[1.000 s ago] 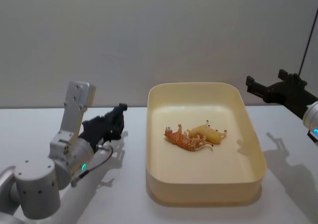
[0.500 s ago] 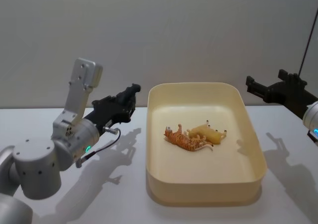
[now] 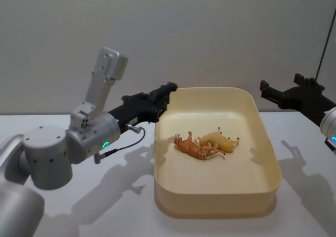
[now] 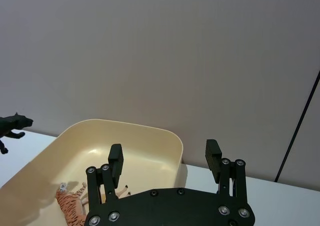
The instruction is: Pick up the toy alternately with two hands and place it into the central storage box.
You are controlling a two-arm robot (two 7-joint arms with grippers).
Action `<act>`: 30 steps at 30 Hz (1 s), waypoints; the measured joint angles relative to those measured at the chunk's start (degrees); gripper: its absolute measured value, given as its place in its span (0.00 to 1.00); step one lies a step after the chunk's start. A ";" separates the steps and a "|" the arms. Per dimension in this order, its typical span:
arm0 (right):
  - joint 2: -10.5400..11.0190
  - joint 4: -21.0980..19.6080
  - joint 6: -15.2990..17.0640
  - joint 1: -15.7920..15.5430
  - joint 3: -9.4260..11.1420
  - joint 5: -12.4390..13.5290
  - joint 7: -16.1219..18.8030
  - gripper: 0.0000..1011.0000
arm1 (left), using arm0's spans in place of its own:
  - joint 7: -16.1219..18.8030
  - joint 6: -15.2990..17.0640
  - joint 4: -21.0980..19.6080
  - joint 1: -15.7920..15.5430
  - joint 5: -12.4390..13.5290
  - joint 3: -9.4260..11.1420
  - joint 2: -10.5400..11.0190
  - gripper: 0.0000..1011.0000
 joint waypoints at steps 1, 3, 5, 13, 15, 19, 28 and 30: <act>0.00 0.00 0.00 0.00 0.00 0.00 0.00 0.99 | -1.51 0.02 0.79 -0.71 0.13 0.16 -0.39 0.31; 0.00 0.00 0.00 0.00 0.00 0.00 0.00 0.99 | -2.80 0.02 1.76 -1.55 0.27 0.36 -0.86 0.31; 0.00 0.00 0.00 0.00 0.00 0.00 0.00 0.99 | -4.12 0.02 2.73 -2.35 0.38 0.55 -1.30 0.31; 0.00 0.00 0.00 0.00 0.00 0.00 0.00 0.99 | -10.76 -0.81 9.14 -7.09 1.10 1.77 -4.22 0.41; 0.00 0.00 0.00 0.00 0.00 0.00 0.00 0.99 | -11.89 -1.01 10.36 -7.99 1.22 2.01 -4.78 0.47; 0.00 0.00 0.00 0.00 0.00 0.00 0.00 0.99 | -13.44 -1.26 11.99 -9.16 1.39 2.33 -5.50 0.58; 0.00 0.00 0.00 0.00 0.00 0.00 0.00 0.99 | -15.60 -1.60 14.35 -10.88 1.61 2.77 -6.56 0.85; 0.00 0.00 0.00 0.00 0.00 0.00 0.00 0.99 | -15.84 -1.64 14.60 -11.07 1.63 2.81 -6.67 0.90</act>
